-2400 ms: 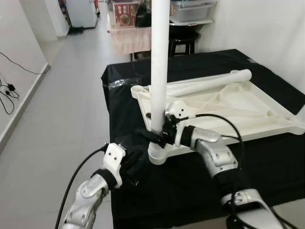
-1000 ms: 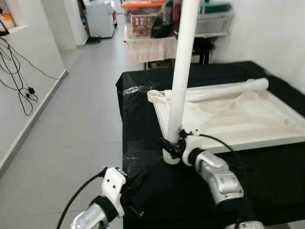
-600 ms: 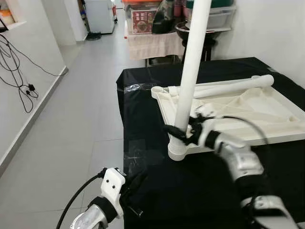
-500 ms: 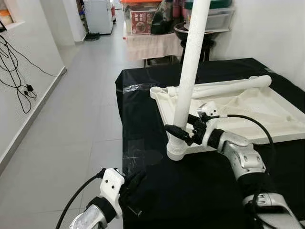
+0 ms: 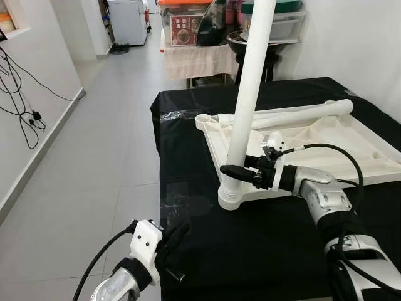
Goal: Building children table
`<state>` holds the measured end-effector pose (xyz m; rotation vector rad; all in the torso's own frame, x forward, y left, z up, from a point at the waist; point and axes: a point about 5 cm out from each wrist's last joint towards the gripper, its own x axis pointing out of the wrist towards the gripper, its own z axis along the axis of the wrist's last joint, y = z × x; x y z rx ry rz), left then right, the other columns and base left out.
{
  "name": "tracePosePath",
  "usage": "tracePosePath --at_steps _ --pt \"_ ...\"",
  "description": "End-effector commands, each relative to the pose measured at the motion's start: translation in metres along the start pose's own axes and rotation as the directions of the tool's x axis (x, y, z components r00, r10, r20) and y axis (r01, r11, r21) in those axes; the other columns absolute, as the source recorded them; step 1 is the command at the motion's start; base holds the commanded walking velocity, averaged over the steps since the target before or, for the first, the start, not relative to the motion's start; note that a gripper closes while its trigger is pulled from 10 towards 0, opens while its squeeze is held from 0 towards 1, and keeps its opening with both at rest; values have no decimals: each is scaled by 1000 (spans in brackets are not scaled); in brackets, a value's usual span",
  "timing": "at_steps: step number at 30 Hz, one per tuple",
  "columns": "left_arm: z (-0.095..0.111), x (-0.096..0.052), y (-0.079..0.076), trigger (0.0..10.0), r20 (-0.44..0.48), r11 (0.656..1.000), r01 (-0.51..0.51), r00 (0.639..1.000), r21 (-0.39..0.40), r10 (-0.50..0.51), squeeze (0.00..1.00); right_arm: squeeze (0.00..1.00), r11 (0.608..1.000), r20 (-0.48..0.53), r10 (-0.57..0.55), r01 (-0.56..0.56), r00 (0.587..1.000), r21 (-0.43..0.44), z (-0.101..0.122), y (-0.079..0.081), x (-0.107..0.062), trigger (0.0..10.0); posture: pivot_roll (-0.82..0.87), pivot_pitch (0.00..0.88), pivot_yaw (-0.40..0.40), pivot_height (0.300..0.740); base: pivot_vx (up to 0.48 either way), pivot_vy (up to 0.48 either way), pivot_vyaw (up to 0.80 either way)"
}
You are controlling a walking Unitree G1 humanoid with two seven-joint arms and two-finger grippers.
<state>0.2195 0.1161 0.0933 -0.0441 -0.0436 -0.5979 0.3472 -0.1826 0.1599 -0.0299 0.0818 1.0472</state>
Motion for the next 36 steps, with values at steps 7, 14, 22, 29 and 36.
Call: tracePosePath --at_steps 7,14,22,29,36 --pt "-4 -2 2 10000 -11 1000 16 1000 -23 -17 0 0 859 -189 -506 511 842 -23 -66 34 -3 0 -49 0 -3 740 0 0 0" --pt "-3 1 5 10000 -5 999 21 1000 -40 -22 0 0 764 -230 -633 644 739 -34 -72 68 -6 0 -80 0 2 740 0 0 0" --pt "-3 3 5 10000 -2 999 18 1000 -45 -18 0 0 765 -208 -634 643 745 -26 -62 48 4 10000 -62 0 -2 740 0 0 0" --pt "-4 6 6 10000 3 998 21 1000 -56 -20 0 0 948 14 -316 316 949 30 -9 40 32 10000 -50 0 -4 740 0 0 0" --pt "-6 8 6 10000 5 998 22 1000 -60 -21 0 0 996 -30 72 -73 997 -55 8 36 36 10000 -34 0 -16 740 0 0 0"
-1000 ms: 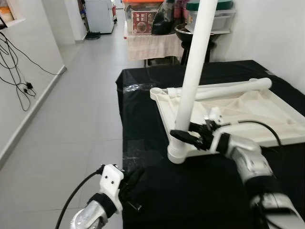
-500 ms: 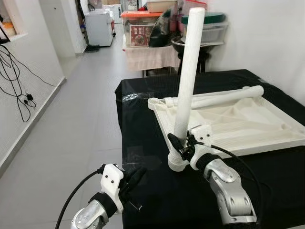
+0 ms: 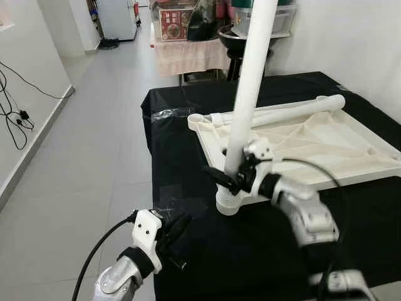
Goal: Building children table
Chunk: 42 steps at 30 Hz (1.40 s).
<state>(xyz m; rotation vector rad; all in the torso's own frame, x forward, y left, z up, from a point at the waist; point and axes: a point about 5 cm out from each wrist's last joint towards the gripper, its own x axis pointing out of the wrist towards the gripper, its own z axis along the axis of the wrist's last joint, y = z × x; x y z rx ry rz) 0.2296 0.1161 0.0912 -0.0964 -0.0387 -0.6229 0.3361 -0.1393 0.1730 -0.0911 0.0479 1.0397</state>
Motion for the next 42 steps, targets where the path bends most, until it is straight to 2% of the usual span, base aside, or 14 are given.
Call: tracePosePath --at_steps 1,4,5,7,16,21,23,25,26,28,31,38,39,42 --pt "-3 0 0 10000 -6 1000 -3 1000 -9 3 0 0 996 -23 83 -83 996 11 -7 5 5 10000 -34 0 -16 740 0 0 0" --pt "-3 0 0 10000 -6 1000 -4 1000 -9 4 0 0 992 -38 125 -124 991 21 -7 3 7 10000 -34 0 -16 740 0 0 0" --pt "-4 0 0 10000 -6 1000 -4 1000 -8 4 0 0 986 -44 165 -163 985 39 -7 1 11 980 -26 0 -20 740 0 0 0" --pt "-4 0 0 10000 -7 1000 -5 1000 -9 5 0 0 979 -35 196 -193 980 68 -7 -1 13 0 -26 0 -20 740 0 0 0" --pt "-5 2 -2 10000 -4 1000 0 1000 -15 0 0 0 979 -29 185 -182 982 88 -16 -5 7 0 -35 0 -16 740 0 0 0" --pt "-3 2 -2 10000 0 1000 -1 1000 -18 1 0 0 995 -66 59 -53 996 87 -35 8 3 0 -48 0 -18 740 0 0 0" --pt "-3 1 -1 10000 0 1000 -2 1000 -19 2 0 0 991 -91 -84 93 992 93 -47 16 7 0 -58 0 -21 740 0 0 0" --pt "-3 1 0 10000 1 1000 -3 1000 -19 3 0 0 976 -108 -185 196 977 95 -54 21 9 0 -58 0 -21 740 0 0 0" --pt "-2 0 1 10000 2 1000 -3 1000 -20 3 0 0 907 -159 -351 377 923 187 -71 38 11 0 -63 0 -15 740 0 0 0" --pt "-2 0 2 10000 2 1000 -2 1000 -20 2 0 0 872 -174 -446 470 878 139 -74 48 12 0 -66 0 -6 740 0 0 0" --pt "-2 1 4 10000 0 1000 2 1000 -21 -2 0 0 811 -176 -546 569 819 136 -72 36 14 0 -57 0 -18 740 0 0 0" --pt "-1 1 6 10000 5 1000 -18 1000 -18 18 0 0 819 -179 -535 558 826 129 -69 37 26 0 -57 0 -10 740 0 0 0" --pt "-1 2 6 10000 4 1000 -15 1000 -20 15 0 0 836 -171 -511 533 843 128 -64 39 28 10000 -55 0 -10 740 0 0 0" --pt "-2 2 6 10000 2 1000 -10 1000 -22 10 0 0 853 -160 -485 506 859 127 -59 40 30 10000 -55 0 -10 740 0 0 0"
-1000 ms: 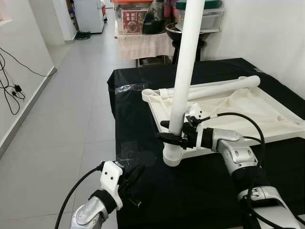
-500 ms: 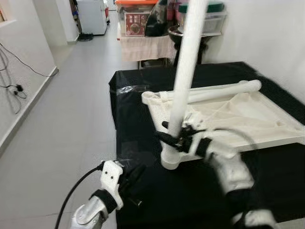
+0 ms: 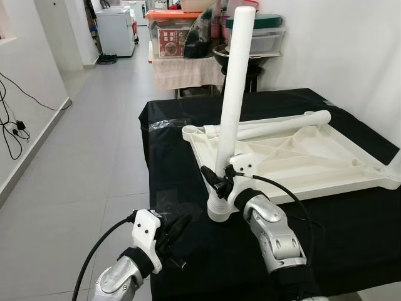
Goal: Building children table
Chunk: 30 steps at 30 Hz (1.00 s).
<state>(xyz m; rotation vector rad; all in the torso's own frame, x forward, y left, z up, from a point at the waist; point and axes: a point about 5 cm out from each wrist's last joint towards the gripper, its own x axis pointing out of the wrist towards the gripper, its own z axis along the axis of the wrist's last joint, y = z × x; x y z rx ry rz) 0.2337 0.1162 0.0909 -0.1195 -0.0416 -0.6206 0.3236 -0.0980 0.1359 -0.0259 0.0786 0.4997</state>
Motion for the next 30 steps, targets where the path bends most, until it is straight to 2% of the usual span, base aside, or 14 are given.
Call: tracePosePath --at_steps 1,3,5,6,8,9,12,13,16,20,22,23,27,30 --pt "-1 -1 3 10000 -8 1000 -6 1000 -3 6 0 1000 995 -102 79 -72 992 66 -21 4 -2 10000 -55 0 -8 740 0 0 0" --pt "-2 -1 3 10000 -8 1000 -6 1000 -3 5 0 1000 990 -85 125 -118 989 82 -17 4 0 10000 -55 0 -8 740 0 0 0" --pt "-2 0 3 10000 -7 1000 -5 1000 -5 5 0 1000 963 22 257 -258 966 78 4 -3 7 10000 -49 0 -12 740 0 0 0" --pt "-2 0 3 10000 -7 1000 -5 1000 -5 5 0 1000 963 22 257 -258 966 78 4 -3 7 10000 -49 0 -12 740 0 0 0" --pt "-2 1 3 10000 -6 1000 -6 1000 -5 6 0 1000 927 72 371 -374 926 34 20 -12 12 10000 -46 0 -17 740 0 0 0" --pt "-2 2 3 10000 -6 1000 -7 1000 -6 7 0 341 898 58 439 -439 897 -7 25 -18 13 10000 -37 0 -25 740 0 0 0" --pt "-3 2 2 10000 -6 1000 -7 1000 -6 7 0 341 876 44 481 -480 875 -35 28 -21 13 10000 -37 0 -25 740 0 0 0" --pt "-3 2 2 10000 -5 1000 -8 1000 -7 8 0 0 838 23 545 -544 838 -53 30 -24 12 10000 -28 0 -31 740 0 0 0" --pt "-4 2 3 10000 -7 1000 -10 1000 -10 10 0 0 726 -37 686 -687 727 -43 33 -28 9 10000 -13 0 -37 740 0 0 0" --pt "-4 2 3 10000 -10 1000 -9 1000 -10 9 0 0 680 -63 730 -733 680 -31 34 -31 9 10000 1 0 -41 740 0 0 0" --pt "-4 2 3 10000 -10 1000 -9 1000 -10 9 0 0 680 -63 730 -733 680 -31 34 -31 9 10000 1 0 -41 740 0 0 0" --pt "-4 1 3 10000 -11 1000 -10 1000 -9 10 0 0 670 -55 741 -742 669 -4 35 -33 11 0 3 0 -40 740 0 0 0" --pt "-5 0 3 10000 -14 1000 -11 1000 -7 11 0 0 665 -48 746 -746 664 28 34 -38 13 0 7 0 -37 740 0 0 0" --pt "-5 0 3 10000 -15 1000 -11 1000 -8 11 0 0 697 -45 717 -715 696 47 27 -43 10 0 1 0 -34 740 0 0 0"
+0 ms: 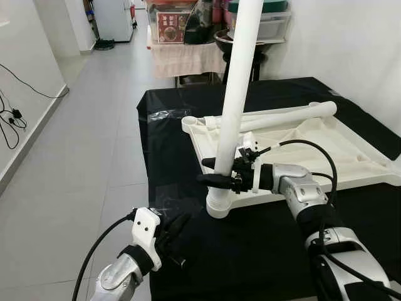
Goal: Building children table
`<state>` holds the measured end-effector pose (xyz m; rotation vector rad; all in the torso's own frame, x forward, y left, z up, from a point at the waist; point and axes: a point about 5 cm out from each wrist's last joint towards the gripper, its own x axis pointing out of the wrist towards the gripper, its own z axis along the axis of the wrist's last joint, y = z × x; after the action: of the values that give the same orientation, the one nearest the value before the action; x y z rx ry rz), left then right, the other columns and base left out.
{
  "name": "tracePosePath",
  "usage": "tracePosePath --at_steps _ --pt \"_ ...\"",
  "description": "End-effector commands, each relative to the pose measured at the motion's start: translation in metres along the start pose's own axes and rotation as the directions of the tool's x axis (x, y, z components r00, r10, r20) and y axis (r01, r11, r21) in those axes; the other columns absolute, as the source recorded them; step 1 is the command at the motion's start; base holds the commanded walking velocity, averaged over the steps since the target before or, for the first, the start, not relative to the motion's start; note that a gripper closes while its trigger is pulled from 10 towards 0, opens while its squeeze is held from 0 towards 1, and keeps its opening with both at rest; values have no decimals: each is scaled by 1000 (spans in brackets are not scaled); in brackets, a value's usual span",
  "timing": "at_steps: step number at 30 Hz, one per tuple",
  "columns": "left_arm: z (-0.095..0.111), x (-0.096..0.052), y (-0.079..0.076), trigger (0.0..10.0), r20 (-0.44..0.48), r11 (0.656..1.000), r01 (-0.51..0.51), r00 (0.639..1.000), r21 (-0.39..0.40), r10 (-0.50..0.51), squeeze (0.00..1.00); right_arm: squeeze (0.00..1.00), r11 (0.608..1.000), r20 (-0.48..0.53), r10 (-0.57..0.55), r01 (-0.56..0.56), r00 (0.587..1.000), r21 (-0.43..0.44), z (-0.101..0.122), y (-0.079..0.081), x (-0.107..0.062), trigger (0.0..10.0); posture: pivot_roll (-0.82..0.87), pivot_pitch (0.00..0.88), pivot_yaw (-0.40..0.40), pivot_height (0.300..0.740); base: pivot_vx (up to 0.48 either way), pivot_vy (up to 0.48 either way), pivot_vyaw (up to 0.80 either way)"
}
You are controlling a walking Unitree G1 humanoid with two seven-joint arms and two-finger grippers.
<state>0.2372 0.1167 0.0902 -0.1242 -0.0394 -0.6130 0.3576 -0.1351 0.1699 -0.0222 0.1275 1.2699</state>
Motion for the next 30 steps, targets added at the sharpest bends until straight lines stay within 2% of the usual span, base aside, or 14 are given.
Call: tracePosePath --at_steps 1,7,8,10,11,12,14,15,19,21,23,24,27,30 --pt "-4 -3 1 10000 -16 1000 -2 1000 -4 2 0 0 999 -5 -17 17 1000 48 -16 4 3 0 -5 0 -32 740 0 0 0" --pt "-4 -3 1 10000 -16 1000 -1 1000 -1 1 0 0 956 -92 -286 290 954 40 -54 9 -6 0 -13 0 -47 740 0 0 0" --pt "-3 -5 2 10000 -18 1000 -3 1000 7 3 0 0 810 -125 -566 578 815 104 -69 15 -5 0 -13 0 -57 740 0 0 0" --pt "-3 -5 2 10000 -18 1000 -3 1000 7 3 0 0 810 -125 -566 578 815 104 -69 15 -5 0 -13 0 -57 740 0 0 0" --pt "-3 -7 3 10000 -20 1000 -5 1000 12 5 0 0 642 -177 -733 754 657 141 -79 21 -12 0 -17 0 -55 740 0 0 0" --pt "-3 -8 4 10000 -24 1000 -4 1000 12 4 0 0 607 -221 -748 779 626 156 -86 42 -6 0 -46 0 -34 740 0 0 0" --pt "-3 -8 5 10000 -27 1000 -1 1000 11 1 0 0 617 -233 -732 768 640 172 -86 55 0 0 -52 0 -27 740 0 0 0" --pt "-3 -8 6 10000 -29 1000 2 1000 10 -2 0 0 662 -228 -693 729 684 174 -85 63 6 0 -52 0 -27 740 0 0 0" --pt "-5 -7 5 10000 -41 1000 12 999 17 -11 0 0 665 -225 -699 733 679 143 -80 49 10 0 -34 0 -38 740 0 0 0" --pt "-6 -6 4 10000 -44 1000 2 999 29 0 0 0 690 -193 -678 704 710 167 -68 35 18 10000 -25 0 -49 740 0 0 0" --pt "-7 -5 4 10000 -42 999 -11 999 37 13 0 24 741 -146 -630 646 763 183 -58 30 24 10000 -18 0 -48 740 0 0 0" --pt "-7 -4 3 10000 -42 999 -15 999 39 16 0 1000 760 -129 -611 625 781 181 -55 28 26 10000 -17 0 -48 740 0 0 0" --pt "-8 -4 3 10000 -43 999 -17 999 41 18 0 1000 795 -90 -572 578 815 185 -46 23 27 10000 -15 0 -49 740 0 0 0" --pt "-10 -3 2 10000 -51 999 -13 999 41 15 0 1000 890 19 -439 432 898 146 -17 18 28 10000 -8 0 -49 740 0 0 0"
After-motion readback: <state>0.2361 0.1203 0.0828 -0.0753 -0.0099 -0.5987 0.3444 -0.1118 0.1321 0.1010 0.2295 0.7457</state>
